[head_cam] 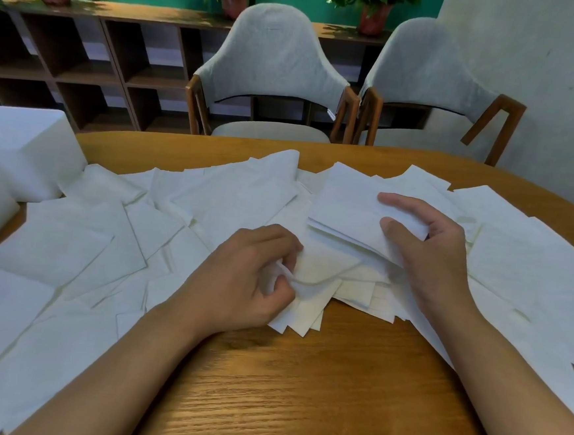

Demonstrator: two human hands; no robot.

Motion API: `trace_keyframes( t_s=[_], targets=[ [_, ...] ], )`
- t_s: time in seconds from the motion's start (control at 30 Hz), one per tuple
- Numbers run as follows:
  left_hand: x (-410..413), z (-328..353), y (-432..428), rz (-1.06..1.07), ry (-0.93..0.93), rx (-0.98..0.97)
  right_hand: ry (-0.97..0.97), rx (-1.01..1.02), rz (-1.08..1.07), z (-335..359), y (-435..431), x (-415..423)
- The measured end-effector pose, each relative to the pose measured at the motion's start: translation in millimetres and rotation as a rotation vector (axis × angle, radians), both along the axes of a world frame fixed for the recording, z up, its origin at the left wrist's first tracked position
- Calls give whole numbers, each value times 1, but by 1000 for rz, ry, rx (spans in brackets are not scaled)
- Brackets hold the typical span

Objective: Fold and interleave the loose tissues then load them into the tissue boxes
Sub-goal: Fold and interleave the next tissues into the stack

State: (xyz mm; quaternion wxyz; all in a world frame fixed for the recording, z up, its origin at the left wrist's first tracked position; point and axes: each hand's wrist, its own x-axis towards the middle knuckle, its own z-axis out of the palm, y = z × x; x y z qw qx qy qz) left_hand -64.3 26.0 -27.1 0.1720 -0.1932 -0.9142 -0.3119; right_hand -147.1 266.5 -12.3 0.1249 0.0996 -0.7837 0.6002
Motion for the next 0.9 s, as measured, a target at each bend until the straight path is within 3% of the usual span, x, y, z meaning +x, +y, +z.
trace_keyframes(
  t_s=[0.27,0.4,0.5,0.8,0.9],
  targets=[
    [3,-2,1,50,-214,-67,2,23,13,-3,-2,1],
    [0,-3,7,267,-126,-14,-5,2,44,-3,-3,2],
    [-1,-4,9,389,-188,42,-7,3,49,-2,-3,3],
    [4,21,0,345,-409,263,-19,25,9,-3,-8,4],
    [5,29,-7,340,-403,282,-10,49,29,-3,-9,6]
  ],
)
